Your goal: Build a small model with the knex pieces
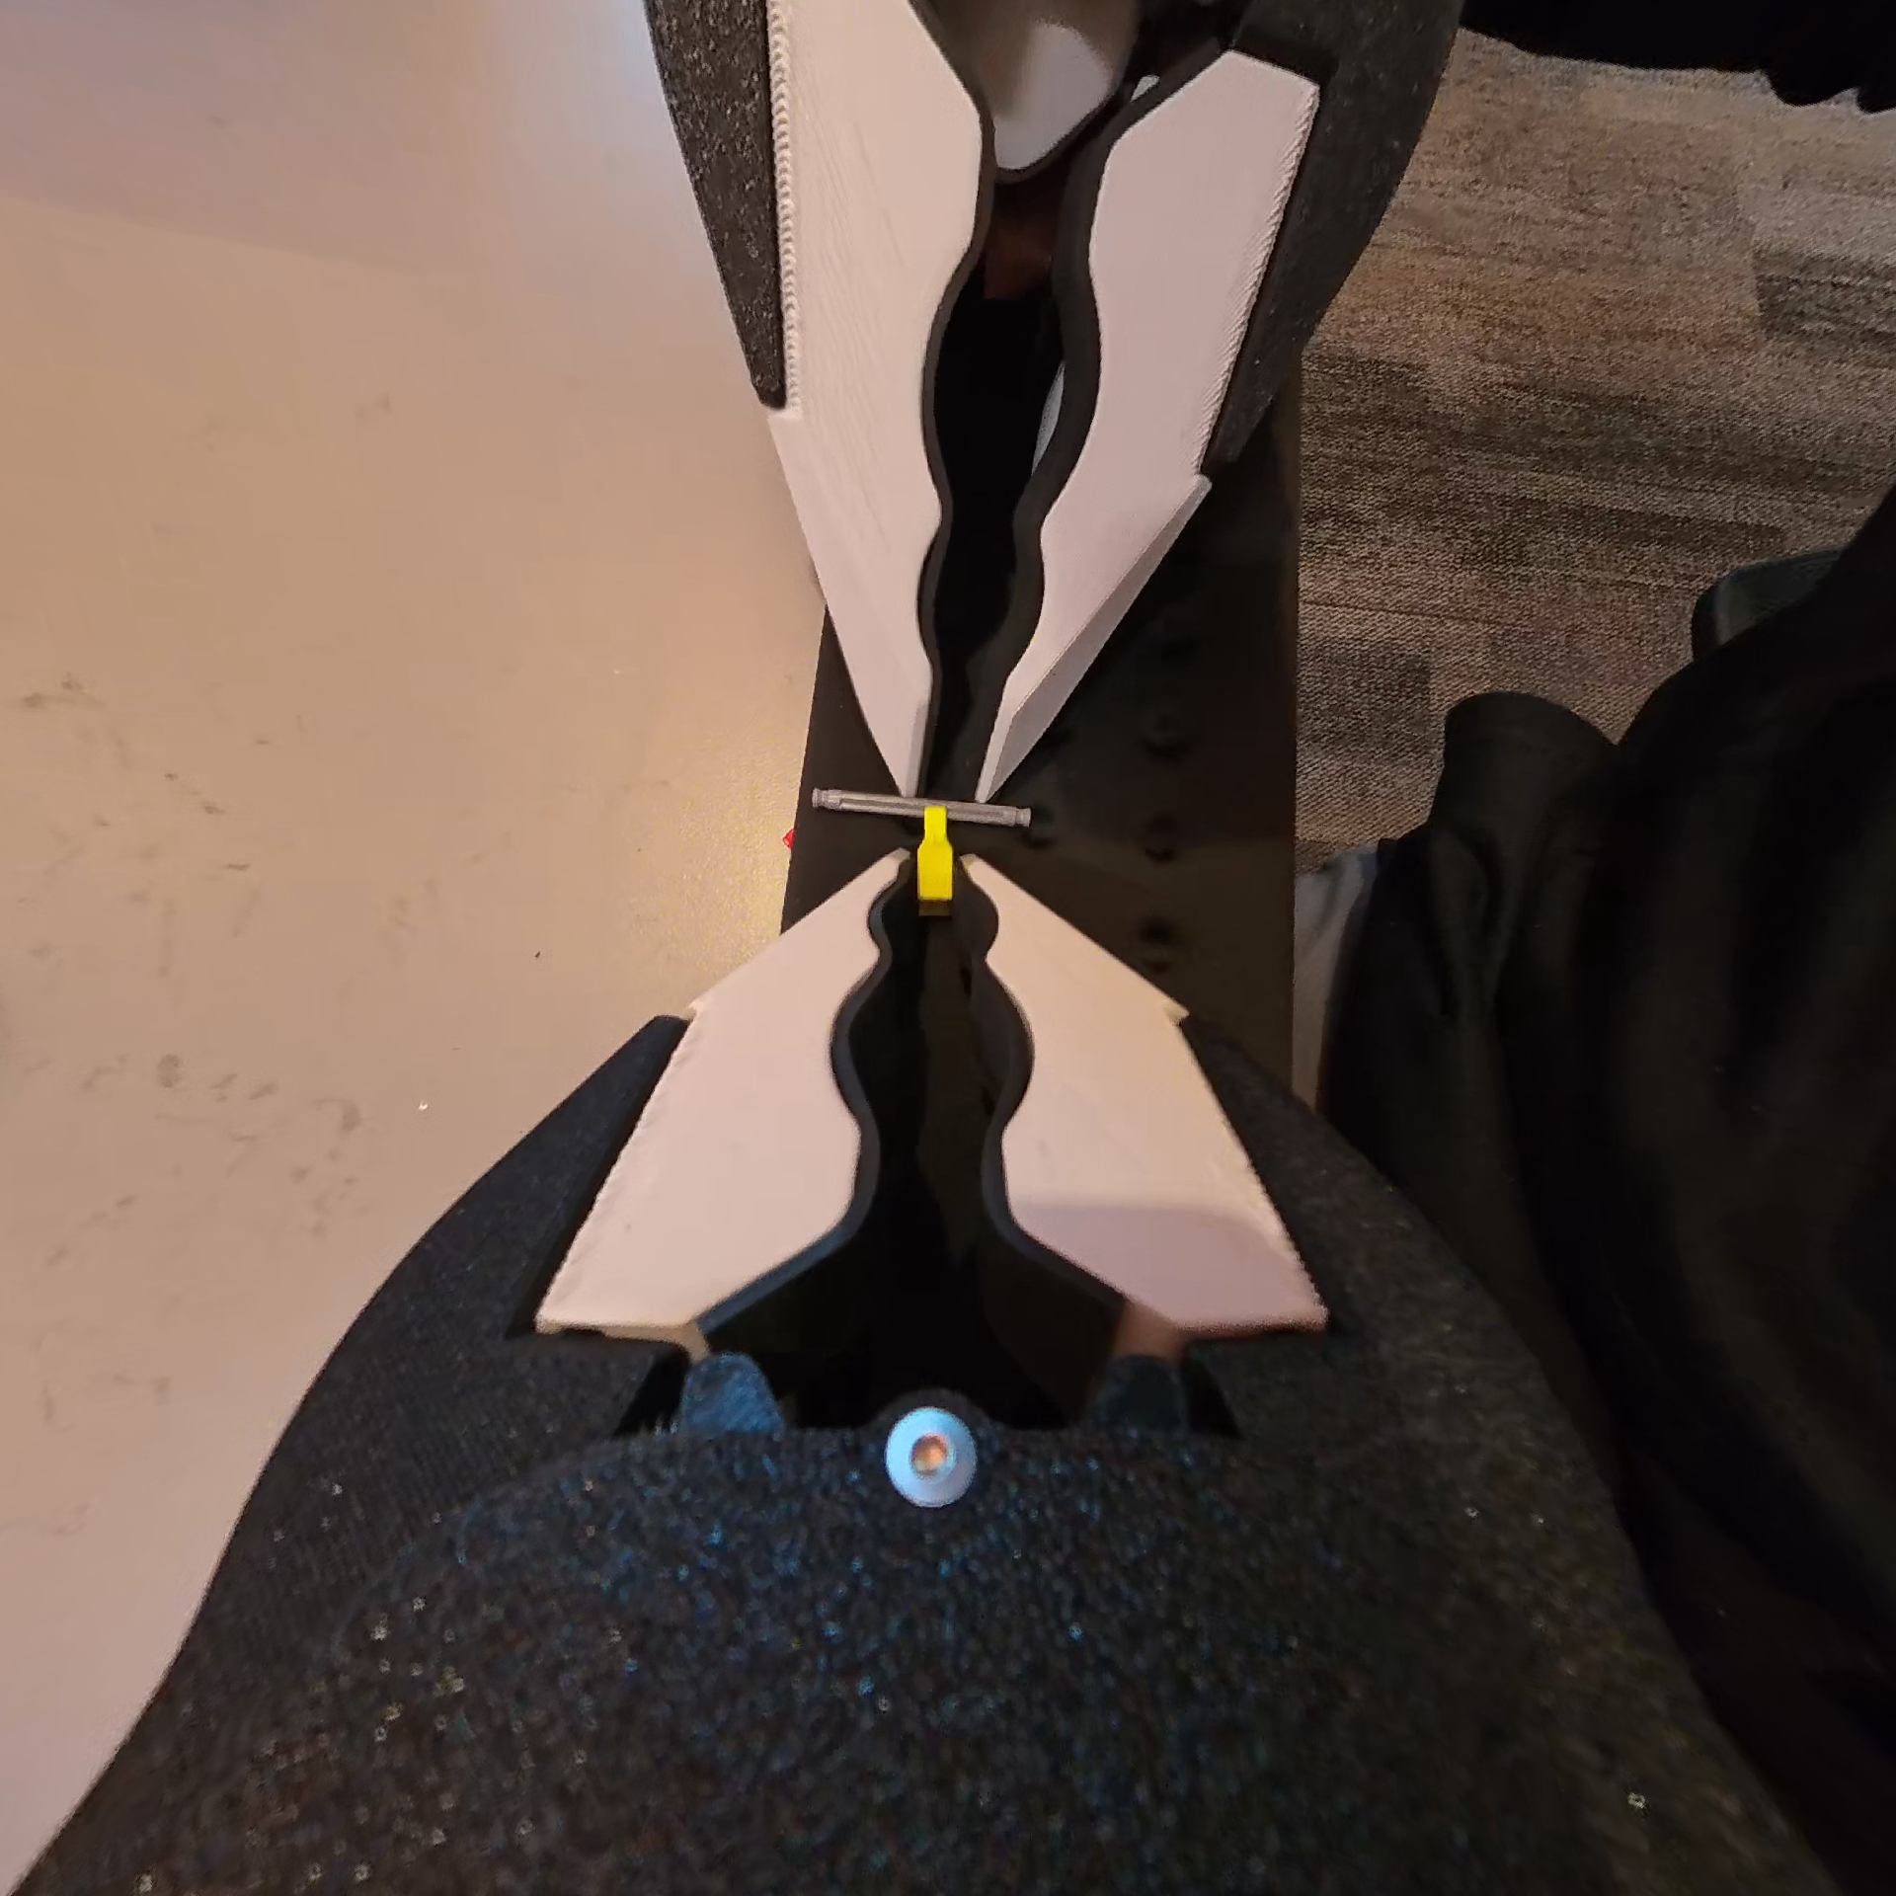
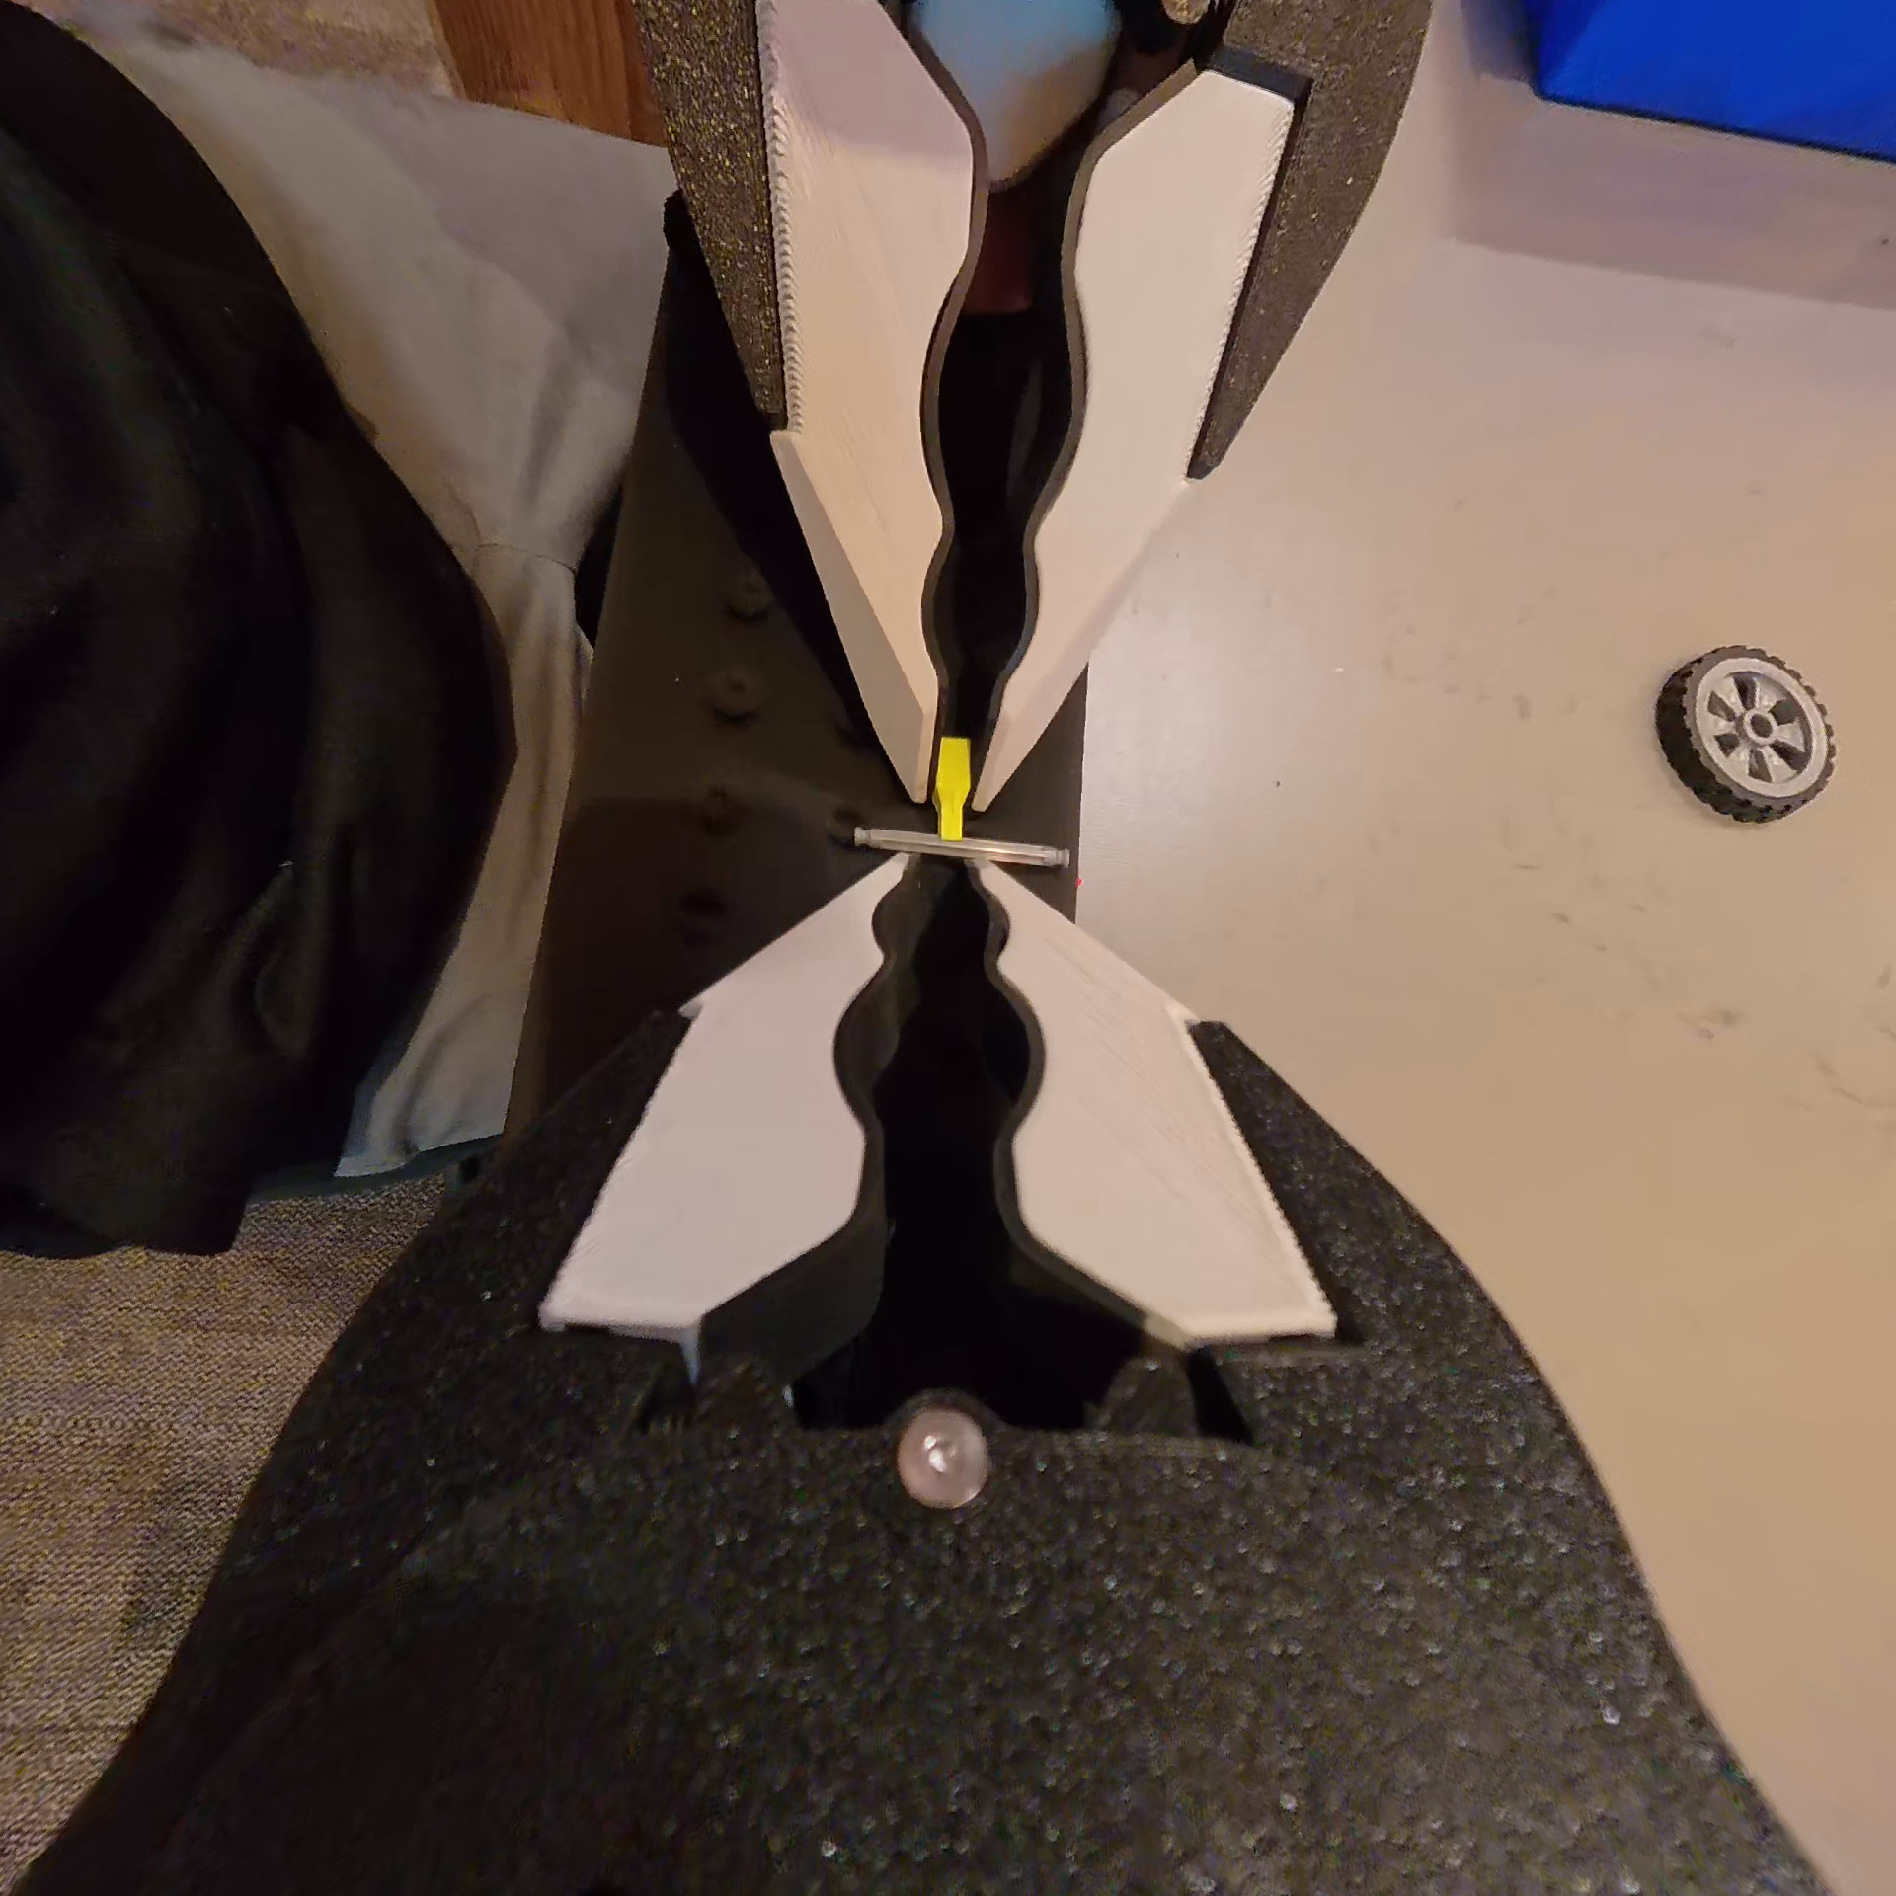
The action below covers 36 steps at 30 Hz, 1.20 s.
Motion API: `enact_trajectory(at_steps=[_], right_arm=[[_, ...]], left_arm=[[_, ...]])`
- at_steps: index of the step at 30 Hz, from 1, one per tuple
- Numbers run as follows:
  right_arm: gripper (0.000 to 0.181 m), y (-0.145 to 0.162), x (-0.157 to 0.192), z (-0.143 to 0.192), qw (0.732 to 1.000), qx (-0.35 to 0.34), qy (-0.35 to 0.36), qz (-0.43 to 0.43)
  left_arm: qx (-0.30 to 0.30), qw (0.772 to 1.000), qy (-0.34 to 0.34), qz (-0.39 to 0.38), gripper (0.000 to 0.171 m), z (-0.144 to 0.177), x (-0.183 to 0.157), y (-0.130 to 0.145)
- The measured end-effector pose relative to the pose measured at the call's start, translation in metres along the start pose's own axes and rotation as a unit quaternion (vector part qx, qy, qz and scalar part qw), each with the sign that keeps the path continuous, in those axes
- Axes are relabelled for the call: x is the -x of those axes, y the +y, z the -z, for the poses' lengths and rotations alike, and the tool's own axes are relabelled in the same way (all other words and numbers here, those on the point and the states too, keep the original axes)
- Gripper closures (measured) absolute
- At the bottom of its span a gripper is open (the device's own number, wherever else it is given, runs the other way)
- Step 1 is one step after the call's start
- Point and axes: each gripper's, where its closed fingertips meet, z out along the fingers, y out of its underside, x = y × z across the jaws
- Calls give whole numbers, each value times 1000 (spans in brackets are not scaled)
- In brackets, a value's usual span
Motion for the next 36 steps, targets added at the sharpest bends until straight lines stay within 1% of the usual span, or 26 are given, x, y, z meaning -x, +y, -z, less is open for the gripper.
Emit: enact_trajectory(at_steps=[16,23,27,32,34,36], right_arm=[[181,-3,-1,-5,1000,-10,-12,-8],[181,-5,-1,-6,1000,-12,-15,-3],[181,-6,-1,-7,1000,-7,-28,3],[181,-5,-1,-8,999,15,-41,17],[181,-4,-1,-8,999,5,-48,10],[181,-3,-1,-6,999,-9,-35,18]], left_arm=[[4,1000,5,2,169,-2,0,0],[3,1000,7,5,170,-3,0,0],[3,1000,8,1,170,-3,0,0],[4,1000,10,-1,170,-4,0,-1],[5,1000,6,-3,169,-4,0,-1],[3,1000,-2,-10,169,-4,0,-1]])
